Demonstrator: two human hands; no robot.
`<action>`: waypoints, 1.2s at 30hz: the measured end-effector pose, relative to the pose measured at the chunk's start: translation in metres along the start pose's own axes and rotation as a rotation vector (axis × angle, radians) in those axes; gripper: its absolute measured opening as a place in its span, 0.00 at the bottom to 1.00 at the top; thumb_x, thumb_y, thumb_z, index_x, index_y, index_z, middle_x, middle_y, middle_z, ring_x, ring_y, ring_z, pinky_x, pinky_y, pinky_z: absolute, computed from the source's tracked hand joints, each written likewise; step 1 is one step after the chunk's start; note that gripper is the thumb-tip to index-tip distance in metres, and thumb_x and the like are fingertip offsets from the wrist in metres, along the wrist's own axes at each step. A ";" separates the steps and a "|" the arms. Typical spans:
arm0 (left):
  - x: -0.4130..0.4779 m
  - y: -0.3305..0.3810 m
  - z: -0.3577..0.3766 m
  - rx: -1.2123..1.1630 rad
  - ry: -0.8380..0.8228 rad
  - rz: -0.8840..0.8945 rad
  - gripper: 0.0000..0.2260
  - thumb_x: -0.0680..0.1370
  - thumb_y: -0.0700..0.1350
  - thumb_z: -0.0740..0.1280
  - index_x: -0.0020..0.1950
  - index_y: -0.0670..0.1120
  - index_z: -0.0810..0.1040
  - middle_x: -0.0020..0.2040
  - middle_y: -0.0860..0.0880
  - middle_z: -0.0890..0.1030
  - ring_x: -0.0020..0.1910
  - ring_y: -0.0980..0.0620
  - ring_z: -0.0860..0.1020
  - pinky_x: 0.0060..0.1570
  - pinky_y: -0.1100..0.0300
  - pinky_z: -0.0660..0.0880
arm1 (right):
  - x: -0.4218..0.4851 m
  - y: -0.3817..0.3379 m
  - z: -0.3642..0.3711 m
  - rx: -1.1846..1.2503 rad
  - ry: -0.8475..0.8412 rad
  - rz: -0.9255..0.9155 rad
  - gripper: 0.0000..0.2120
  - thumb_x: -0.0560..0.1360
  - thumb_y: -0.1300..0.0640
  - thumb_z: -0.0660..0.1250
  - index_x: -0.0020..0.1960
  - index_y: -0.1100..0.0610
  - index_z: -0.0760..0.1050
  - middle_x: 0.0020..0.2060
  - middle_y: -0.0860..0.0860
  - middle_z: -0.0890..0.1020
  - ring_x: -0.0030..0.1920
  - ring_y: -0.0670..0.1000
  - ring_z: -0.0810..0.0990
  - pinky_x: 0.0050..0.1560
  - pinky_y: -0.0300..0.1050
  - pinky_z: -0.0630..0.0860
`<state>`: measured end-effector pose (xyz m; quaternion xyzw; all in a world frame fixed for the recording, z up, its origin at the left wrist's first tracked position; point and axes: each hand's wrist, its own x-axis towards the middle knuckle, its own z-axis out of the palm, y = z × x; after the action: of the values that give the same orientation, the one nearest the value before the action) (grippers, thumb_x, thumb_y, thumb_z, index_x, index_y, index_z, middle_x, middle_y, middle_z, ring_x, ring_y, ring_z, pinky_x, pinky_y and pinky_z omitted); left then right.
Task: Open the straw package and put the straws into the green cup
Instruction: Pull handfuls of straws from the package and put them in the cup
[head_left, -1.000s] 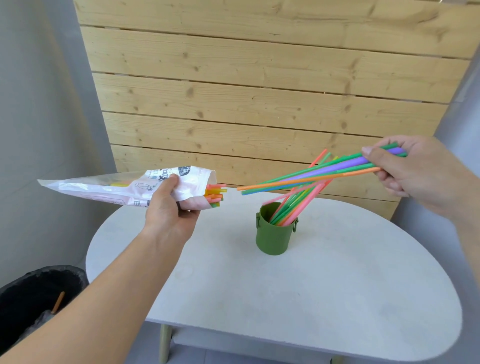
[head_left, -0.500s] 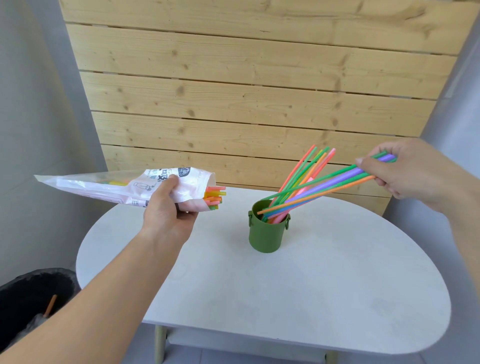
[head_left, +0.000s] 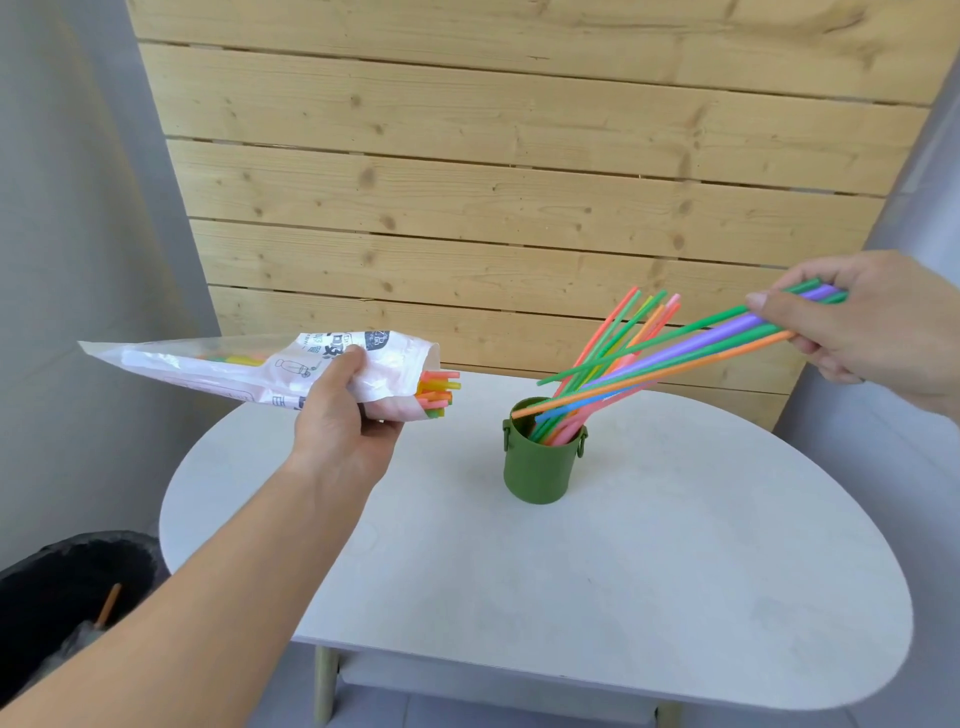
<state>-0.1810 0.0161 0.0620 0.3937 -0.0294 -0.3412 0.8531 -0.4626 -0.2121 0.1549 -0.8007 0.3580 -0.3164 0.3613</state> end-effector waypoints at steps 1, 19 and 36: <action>0.000 0.000 0.000 -0.005 0.003 0.003 0.07 0.87 0.43 0.61 0.54 0.39 0.72 0.29 0.38 0.85 0.26 0.39 0.86 0.22 0.51 0.81 | 0.000 0.001 -0.002 0.015 -0.004 0.006 0.22 0.62 0.34 0.75 0.42 0.52 0.83 0.19 0.48 0.71 0.18 0.48 0.62 0.22 0.35 0.63; 0.002 -0.003 0.000 -0.027 -0.020 -0.019 0.07 0.87 0.42 0.61 0.54 0.39 0.72 0.31 0.38 0.86 0.27 0.39 0.86 0.22 0.51 0.81 | 0.000 0.004 0.015 -0.123 0.018 0.109 0.12 0.74 0.47 0.74 0.37 0.53 0.81 0.18 0.47 0.72 0.21 0.50 0.65 0.24 0.40 0.64; 0.016 -0.008 -0.011 -0.008 0.019 -0.037 0.20 0.85 0.43 0.64 0.77 0.38 0.69 0.67 0.33 0.82 0.61 0.27 0.83 0.31 0.41 0.84 | 0.017 -0.016 0.053 -0.381 0.048 0.010 0.12 0.74 0.45 0.73 0.40 0.54 0.81 0.24 0.55 0.79 0.24 0.56 0.73 0.33 0.43 0.73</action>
<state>-0.1695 0.0101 0.0452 0.3941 -0.0124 -0.3531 0.8484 -0.4072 -0.1997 0.1442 -0.8451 0.4240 -0.2600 0.1960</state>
